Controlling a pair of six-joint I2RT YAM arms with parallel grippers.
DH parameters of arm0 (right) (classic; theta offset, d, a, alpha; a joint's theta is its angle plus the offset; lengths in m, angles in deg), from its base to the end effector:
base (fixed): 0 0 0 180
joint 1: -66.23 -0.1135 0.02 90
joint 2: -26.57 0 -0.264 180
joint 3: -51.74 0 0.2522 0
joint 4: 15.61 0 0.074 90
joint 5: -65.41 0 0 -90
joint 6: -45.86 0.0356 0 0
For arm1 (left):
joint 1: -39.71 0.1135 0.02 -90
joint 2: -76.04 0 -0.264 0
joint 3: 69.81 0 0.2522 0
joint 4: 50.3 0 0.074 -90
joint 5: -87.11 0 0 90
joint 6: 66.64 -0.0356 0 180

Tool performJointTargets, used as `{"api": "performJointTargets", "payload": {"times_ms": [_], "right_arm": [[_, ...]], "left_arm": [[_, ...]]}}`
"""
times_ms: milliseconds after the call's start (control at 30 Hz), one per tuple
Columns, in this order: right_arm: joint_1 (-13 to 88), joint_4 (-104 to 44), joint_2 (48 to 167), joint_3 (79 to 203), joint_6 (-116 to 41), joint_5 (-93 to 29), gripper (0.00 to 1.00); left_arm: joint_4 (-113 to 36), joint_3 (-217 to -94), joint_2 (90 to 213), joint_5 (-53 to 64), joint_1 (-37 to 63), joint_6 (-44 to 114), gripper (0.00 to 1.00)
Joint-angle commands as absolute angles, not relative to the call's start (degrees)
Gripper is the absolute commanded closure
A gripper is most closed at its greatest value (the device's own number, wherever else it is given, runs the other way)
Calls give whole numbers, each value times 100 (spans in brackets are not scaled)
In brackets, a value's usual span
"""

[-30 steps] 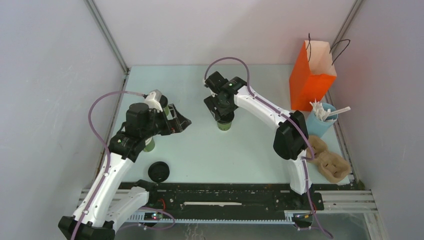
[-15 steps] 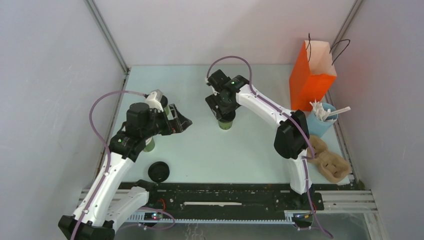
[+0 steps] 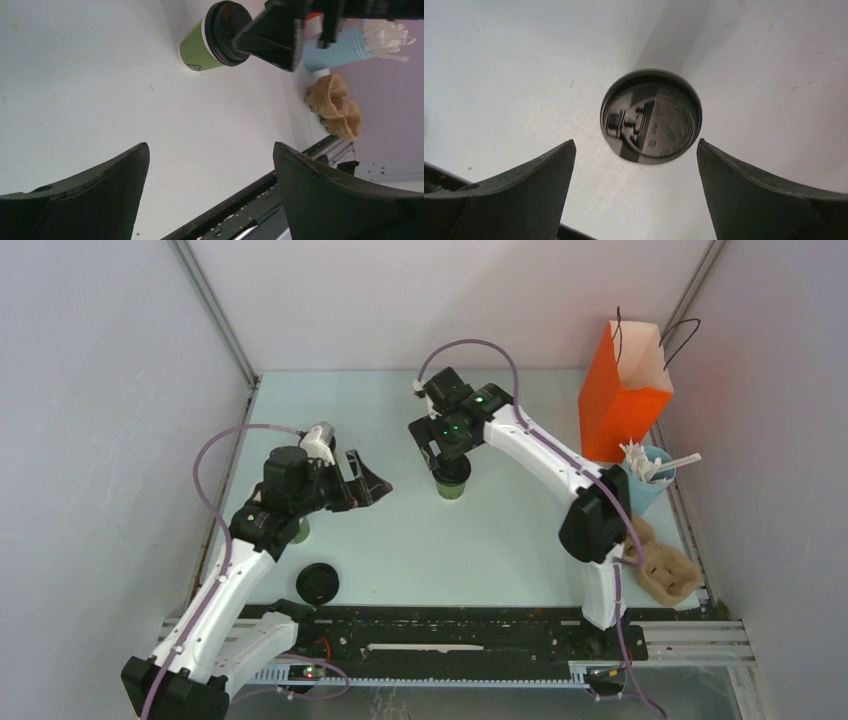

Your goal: Pack the takeout coffee

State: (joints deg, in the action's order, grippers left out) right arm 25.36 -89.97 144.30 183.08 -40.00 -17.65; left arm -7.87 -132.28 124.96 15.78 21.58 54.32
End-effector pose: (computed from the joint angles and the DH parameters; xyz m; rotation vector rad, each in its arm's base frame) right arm 0.3366 0.2856 0.3111 -0.7869 2.5020 0.1150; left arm 0.1732 -0.0687 0.3196 -0.0329 2.1610 -0.8493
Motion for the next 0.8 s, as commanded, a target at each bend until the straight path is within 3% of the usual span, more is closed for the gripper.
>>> {"api": "performJointTargets", "payload": {"times_ms": [0,133,300,467,600,767], "right_arm": [[3150,-8389,12943,17351,-3508,-2976,0],[4170,-6663,11994,15465,-2857,-5169,8],[4736,-5724,12291,14776,-2547,-6564,17],[5106,-4508,12747,14349,-1933,-7470,22],[5157,-4145,13195,14345,-1766,-7645,26],[5221,-3939,13499,14308,-1684,-7723,28]], "left_arm": [[-1963,-12873,12795,2130,2133,6116,2],[-3148,-12843,13669,2523,1990,6838,5],[-4175,-13383,15071,2660,1738,7175,8],[-4341,-13878,16106,2461,1702,7146,7],[-4601,-14089,16608,2473,1703,7239,16],[-4550,-14383,17077,2444,1699,7203,17]]}}
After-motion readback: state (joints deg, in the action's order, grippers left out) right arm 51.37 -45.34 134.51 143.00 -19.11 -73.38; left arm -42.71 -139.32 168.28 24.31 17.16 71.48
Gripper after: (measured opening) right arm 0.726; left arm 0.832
